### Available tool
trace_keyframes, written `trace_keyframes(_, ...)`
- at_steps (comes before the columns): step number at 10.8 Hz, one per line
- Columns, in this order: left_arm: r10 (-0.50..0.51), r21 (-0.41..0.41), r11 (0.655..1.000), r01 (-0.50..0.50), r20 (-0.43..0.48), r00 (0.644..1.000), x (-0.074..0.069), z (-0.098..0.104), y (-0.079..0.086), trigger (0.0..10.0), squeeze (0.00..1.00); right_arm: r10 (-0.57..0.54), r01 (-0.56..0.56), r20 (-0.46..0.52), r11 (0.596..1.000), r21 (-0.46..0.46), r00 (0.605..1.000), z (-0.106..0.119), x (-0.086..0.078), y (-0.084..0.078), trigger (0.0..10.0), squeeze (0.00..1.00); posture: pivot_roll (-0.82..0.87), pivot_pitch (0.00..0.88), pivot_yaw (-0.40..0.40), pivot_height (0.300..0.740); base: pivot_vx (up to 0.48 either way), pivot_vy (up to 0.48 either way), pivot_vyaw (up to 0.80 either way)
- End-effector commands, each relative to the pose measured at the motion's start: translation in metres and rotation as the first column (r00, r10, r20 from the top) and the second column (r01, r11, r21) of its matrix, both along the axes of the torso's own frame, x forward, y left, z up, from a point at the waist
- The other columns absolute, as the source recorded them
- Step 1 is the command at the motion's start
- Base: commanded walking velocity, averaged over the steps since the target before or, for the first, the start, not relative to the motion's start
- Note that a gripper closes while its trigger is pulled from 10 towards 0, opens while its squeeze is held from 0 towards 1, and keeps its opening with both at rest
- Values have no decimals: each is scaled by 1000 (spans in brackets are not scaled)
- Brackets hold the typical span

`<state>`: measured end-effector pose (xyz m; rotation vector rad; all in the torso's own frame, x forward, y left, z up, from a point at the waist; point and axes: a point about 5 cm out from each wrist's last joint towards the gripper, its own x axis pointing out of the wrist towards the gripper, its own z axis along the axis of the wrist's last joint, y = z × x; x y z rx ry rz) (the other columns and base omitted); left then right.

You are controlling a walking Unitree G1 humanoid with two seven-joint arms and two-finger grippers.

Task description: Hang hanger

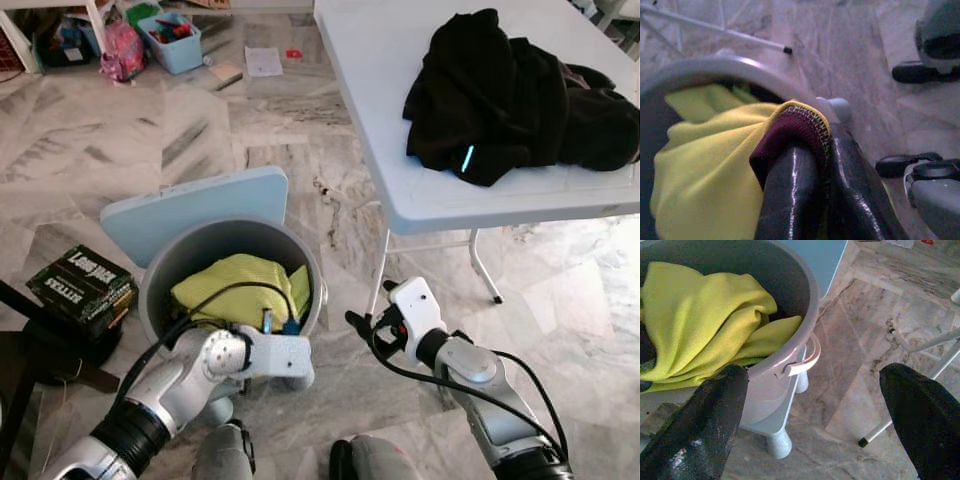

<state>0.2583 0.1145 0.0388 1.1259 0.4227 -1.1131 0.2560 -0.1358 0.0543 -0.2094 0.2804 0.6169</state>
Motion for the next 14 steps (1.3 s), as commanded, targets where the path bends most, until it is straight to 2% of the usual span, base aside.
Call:
trace_keyframes(1, 44, -9, 999, -44, 3, 999, 1, -1, 4, 10000, 0, -9, 9, -13, 1000, 3, 1000, -2, -2, -4, 10000, 0, -79, 125, -52, 740, 0, 0, 0)
trace_keyframes(2, 246, -100, 965, -241, 42, 968, 16, 4, 19, 10000, 0, -8, 8, -19, 1000, 9, 1000, -3, -2, -4, 10000, 0, -73, 125, -53, 740, 0, 0, 0)
trace_keyframes(3, 383, -153, 917, -370, 72, 921, 27, 6, 34, 10000, 1000, -8, 8, -23, 1000, 13, 1000, -3, -2, -4, 10000, 0, -66, 127, -55, 740, 0, 0, 0)
trace_keyframes(4, 449, -178, 884, -432, 67, 891, 34, 8, 40, 10000, 1000, -6, 7, -25, 1000, 15, 1000, -3, -2, -4, 10000, 0, -66, 127, -55, 740, 0, 0, 0)
trace_keyframes(5, 460, -212, 871, -444, 32, 887, 38, 11, 35, 10000, 1000, -3, 4, -25, 1000, 12, 1000, -3, -1, -4, 10000, 0, -67, 125, -60, 740, 0, 0, 0)
trace_keyframes(6, 417, -228, 888, -399, 36, 908, 40, 15, 27, 10000, 1000, -3, 3, -24, 1000, 10, 1000, -3, -1, -4, 10000, 0, -67, 125, -60, 740, 0, 0, 0)
trace_keyframes(7, 326, -254, 921, -297, 79, 942, 44, 22, 11, 10000, 1000, -4, 4, -23, 1000, 8, 1000, -3, 0, -4, 10000, 0, -65, 124, -60, 740, 0, 0, 0)
trace_keyframes(8, 252, -286, 933, -217, 90, 964, 43, 26, -5, 10000, 1000, -6, 6, -23, 1000, 5, 1000, -3, 0, -5, 10000, 0, -67, 121, -55, 740, 0, 0, 0)
trace_keyframes(9, 100, -286, 955, -78, 63, 993, 31, 27, -21, 10000, 1000, -13, 13, -17, 1000, 0, 1000, -3, 1, -5, 10000, 0, -70, 120, -53, 740, 0, 0, 0)
trace_keyframes(10, 40, -236, 971, -30, 39, 998, 23, 21, -21, 10000, 1000, -17, 17, -14, 1000, -1, 1000, -3, 1, -5, 10000, 0, -70, 119, -51, 740, 0, 0, 0)
trace_keyframes(11, 52, -190, 981, -49, 13, 999, 19, 14, -15, 10000, 1000, -17, 17, -14, 1000, 0, 1000, -3, 2, -4, 10000, 0, -66, 120, -51, 740, 0, 0, 0)
trace_keyframes(12, 204, -210, 959, -191, 42, 978, 27, 13, -7, 10000, 1000, -17, 17, -14, 1000, 0, 1000, -3, 2, -4, 10000, 0, -62, 118, -50, 740, 0, 0, 0)
trace_keyframes(13, 362, -281, 897, -342, 22, 932, 33, 15, 0, 10000, 1000, -18, 18, -14, 1000, 1, 1000, -3, 3, -3, 10000, 0, -61, 117, -48, 740, 0, 0, 0)
trace_keyframes(14, 446, -310, 860, -405, 73, 892, 38, 18, 7, 10000, 1000, -20, 20, -14, 1000, 1, 1000, -4, 3, -3, 10000, 0, -61, 117, -46, 740, 0, 0, 0)
